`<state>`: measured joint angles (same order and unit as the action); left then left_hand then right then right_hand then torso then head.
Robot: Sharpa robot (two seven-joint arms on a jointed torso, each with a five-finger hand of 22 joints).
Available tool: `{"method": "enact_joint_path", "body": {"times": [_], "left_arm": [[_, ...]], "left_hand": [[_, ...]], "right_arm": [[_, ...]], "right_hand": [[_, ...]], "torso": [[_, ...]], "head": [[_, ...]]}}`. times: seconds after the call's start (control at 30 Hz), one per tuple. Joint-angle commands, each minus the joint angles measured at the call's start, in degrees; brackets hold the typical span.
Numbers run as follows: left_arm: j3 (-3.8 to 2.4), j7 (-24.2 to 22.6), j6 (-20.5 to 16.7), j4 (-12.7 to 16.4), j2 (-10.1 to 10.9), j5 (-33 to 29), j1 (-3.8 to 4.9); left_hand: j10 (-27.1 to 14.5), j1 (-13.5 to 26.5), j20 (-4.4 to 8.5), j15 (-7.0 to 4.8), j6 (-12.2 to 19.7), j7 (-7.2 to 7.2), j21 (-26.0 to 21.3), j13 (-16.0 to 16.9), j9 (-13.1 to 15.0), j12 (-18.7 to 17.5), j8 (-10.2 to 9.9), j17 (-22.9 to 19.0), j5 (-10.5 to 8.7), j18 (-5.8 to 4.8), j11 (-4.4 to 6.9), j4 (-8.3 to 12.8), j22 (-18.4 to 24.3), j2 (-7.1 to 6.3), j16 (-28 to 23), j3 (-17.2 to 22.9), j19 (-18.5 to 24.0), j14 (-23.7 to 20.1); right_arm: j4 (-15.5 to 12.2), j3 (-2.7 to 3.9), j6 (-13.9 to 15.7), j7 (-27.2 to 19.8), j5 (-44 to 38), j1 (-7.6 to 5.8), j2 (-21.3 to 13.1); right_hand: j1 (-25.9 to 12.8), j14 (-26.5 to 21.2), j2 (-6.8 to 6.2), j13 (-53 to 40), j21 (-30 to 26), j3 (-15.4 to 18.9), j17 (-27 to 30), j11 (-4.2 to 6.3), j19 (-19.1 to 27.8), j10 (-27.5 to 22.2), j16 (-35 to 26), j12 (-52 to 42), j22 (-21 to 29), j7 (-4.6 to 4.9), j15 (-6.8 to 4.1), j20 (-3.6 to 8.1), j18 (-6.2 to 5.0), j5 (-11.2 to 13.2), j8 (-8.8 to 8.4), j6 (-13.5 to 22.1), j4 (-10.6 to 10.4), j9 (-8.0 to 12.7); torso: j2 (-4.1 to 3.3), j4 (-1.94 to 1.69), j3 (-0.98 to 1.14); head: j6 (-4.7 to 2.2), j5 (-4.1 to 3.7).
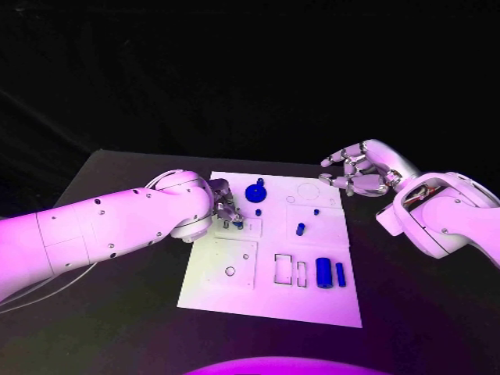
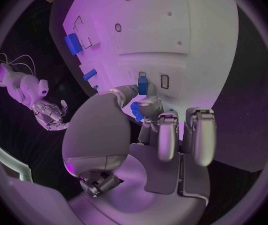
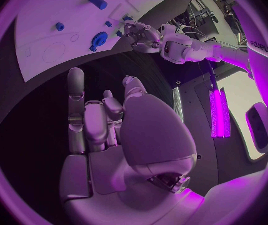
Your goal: Assemble the parts on the task board
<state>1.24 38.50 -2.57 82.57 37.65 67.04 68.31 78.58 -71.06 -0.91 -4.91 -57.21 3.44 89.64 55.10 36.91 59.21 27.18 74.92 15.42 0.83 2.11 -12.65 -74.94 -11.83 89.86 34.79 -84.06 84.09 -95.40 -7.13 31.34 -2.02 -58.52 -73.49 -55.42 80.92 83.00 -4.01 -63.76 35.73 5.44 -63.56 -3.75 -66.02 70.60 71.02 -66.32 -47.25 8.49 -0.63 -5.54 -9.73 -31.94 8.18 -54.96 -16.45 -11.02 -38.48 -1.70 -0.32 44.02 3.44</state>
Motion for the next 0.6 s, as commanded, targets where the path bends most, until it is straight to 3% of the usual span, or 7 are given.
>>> {"method": "enact_joint_path", "body": {"times": [0.03, 0.6], "left_arm": [[-0.03, -0.11, 2.36, 0.11, -0.12, 1.38, -0.06], [-0.02, -0.01, 3.38, 0.49, -0.23, 1.36, -0.14]], "left_hand": [[0.39, 0.55, 0.42, -0.48, -1.34, -1.49, 0.36, 0.04, 4.81, -0.18, 0.25, 15.08, 0.29, -0.83, 0.28, 9.65, -15.06, 0.02, 0.14, 10.08, -5.94, 5.91], [0.44, 0.63, 0.43, -0.49, -1.39, -1.51, 0.36, -0.05, 4.88, -0.22, 0.30, 15.08, 0.38, -0.83, 0.30, 9.67, -15.06, -0.06, 0.14, 10.14, -5.94, 5.91]], "right_arm": [[0.00, 0.00, -0.76, -0.34, -0.26, 0.06, 0.07], [0.00, 0.00, -1.07, -0.50, -0.25, 0.09, 0.07]], "right_hand": [[-0.21, 0.17, 0.22, 0.06, -0.35, -0.25, 0.03, 0.50, -0.39, -0.08, -0.39, 0.37, 0.05, -0.37, -0.28, 0.18, -0.52, -0.11, 0.18, -0.22, 0.17, -0.10], [-0.20, 0.17, 0.21, 0.06, -0.35, -0.26, 0.03, 0.50, -0.39, -0.08, -0.39, 0.38, 0.05, -0.37, -0.28, 0.18, -0.52, -0.10, 0.19, -0.22, 0.17, -0.10]], "torso": [[-0.03, -0.01, 0.00], [0.00, 0.05, 0.02]], "head": [[0.02, 0.00], [0.06, 0.04]]}}
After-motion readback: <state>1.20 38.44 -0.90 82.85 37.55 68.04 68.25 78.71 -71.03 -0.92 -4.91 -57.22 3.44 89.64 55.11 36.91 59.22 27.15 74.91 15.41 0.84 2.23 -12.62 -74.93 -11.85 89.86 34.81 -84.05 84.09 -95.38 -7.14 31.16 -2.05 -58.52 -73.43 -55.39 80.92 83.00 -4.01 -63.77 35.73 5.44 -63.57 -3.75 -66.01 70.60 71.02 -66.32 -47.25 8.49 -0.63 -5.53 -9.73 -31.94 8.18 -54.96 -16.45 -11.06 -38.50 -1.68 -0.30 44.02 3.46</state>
